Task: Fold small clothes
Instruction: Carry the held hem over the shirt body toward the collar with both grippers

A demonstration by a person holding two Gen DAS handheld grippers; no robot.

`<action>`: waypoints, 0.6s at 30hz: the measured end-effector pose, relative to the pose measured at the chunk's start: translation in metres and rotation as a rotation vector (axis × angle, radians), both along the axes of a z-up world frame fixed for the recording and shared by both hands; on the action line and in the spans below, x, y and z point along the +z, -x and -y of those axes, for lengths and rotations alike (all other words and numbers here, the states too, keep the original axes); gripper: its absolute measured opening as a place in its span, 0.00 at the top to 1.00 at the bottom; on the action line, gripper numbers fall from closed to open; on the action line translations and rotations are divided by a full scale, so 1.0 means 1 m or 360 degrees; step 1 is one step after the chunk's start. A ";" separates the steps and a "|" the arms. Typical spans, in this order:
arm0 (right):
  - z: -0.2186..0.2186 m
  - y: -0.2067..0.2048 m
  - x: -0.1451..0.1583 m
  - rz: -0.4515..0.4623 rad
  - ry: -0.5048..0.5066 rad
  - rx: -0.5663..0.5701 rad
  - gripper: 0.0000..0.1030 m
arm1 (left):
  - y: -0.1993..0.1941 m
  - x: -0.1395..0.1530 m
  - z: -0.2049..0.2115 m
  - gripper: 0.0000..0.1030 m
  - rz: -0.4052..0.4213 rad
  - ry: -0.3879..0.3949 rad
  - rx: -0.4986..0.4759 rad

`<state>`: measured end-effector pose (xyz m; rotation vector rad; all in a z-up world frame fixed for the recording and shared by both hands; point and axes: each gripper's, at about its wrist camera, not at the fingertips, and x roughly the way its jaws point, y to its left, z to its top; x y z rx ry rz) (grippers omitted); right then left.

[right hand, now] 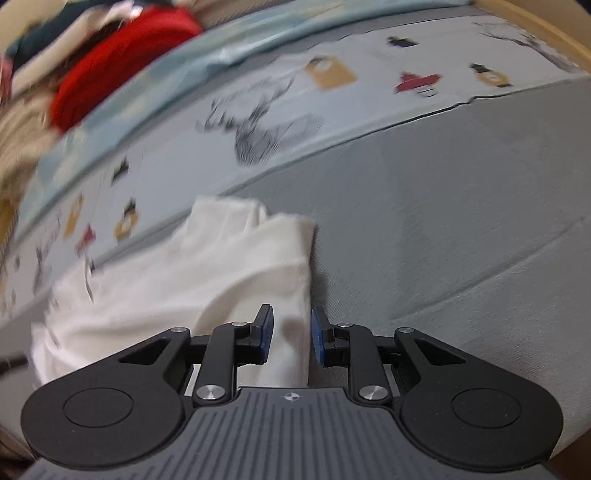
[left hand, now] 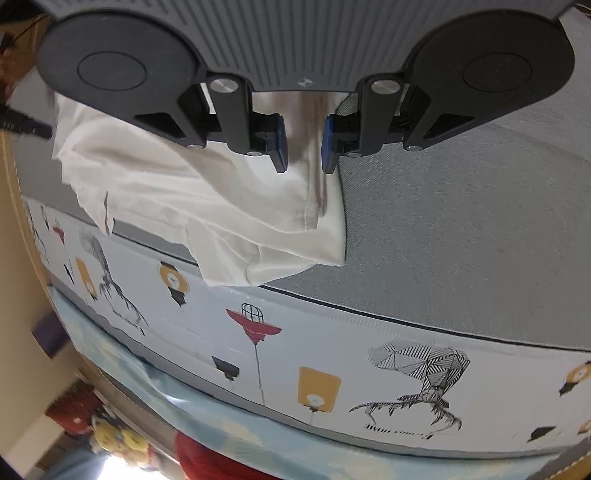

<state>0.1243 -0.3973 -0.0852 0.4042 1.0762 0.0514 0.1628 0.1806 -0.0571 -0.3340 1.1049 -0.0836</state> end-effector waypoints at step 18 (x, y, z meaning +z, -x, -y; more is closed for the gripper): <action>-0.008 -0.015 0.045 0.0528 0.0047 -0.0403 0.99 | -0.014 0.049 0.051 0.97 0.0583 -0.0546 0.0067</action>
